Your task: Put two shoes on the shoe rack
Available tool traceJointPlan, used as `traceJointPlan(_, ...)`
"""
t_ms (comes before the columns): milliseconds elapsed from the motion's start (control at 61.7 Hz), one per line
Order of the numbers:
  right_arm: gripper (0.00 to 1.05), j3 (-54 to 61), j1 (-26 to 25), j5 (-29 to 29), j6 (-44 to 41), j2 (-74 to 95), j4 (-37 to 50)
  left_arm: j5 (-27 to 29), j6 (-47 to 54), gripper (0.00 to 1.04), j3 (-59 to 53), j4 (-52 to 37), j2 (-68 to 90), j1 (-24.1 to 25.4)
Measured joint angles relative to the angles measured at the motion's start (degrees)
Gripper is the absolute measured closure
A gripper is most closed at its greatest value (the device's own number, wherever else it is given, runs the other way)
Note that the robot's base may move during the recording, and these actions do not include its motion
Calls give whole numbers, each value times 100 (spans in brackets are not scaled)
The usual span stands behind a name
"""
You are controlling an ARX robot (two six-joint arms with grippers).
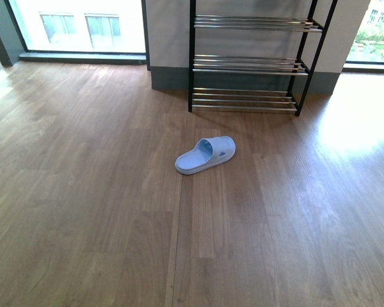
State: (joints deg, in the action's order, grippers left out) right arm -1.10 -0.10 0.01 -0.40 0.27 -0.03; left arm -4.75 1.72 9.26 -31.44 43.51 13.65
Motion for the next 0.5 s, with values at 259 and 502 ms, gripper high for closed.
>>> traceJointPlan(259, 9, 0, 0, -2, 2, 0, 0, 289, 55, 102, -96, -17, 55, -109)
traceJointPlan(502, 9, 0, 0, -2, 2, 0, 0, 304, 57, 102, -98, -17, 52, -114)
